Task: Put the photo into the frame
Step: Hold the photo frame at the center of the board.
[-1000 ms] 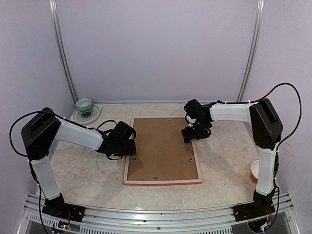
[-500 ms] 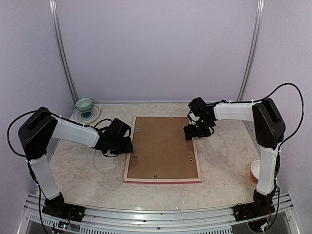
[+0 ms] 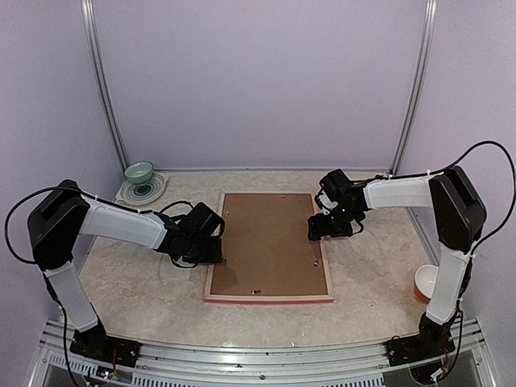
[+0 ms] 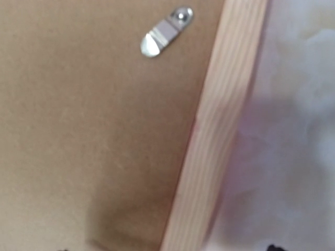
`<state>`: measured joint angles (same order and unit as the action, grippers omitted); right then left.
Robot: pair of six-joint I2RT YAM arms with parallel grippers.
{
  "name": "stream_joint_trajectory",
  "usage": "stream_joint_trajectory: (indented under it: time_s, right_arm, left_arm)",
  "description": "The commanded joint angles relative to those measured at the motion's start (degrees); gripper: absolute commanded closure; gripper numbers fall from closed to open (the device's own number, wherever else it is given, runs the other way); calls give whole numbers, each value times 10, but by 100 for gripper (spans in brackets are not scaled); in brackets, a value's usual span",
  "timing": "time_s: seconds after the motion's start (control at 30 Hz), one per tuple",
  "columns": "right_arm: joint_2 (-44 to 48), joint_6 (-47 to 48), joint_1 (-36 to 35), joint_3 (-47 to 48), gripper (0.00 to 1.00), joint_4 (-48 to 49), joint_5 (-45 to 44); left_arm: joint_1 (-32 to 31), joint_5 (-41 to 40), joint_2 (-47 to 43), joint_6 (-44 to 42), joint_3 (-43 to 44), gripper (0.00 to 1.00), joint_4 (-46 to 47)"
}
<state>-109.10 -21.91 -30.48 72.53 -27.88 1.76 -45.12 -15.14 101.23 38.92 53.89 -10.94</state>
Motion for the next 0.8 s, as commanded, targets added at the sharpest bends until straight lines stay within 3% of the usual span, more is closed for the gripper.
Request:
stream_joint_trajectory:
  time_s: [0.0,0.5,0.77]
  right_arm:
    - [15,-4,1,-14,19,21,8]
    - [-15,-4,1,-21,20,26,18]
    - [-14,-4,0,-21,20,26,18]
  left_arm:
    - [-8,-10,22,-8,28,48,-19]
    - [-22,-21,-15,11,22,48,-30]
    - [-30,3,9,11,26,48,-24]
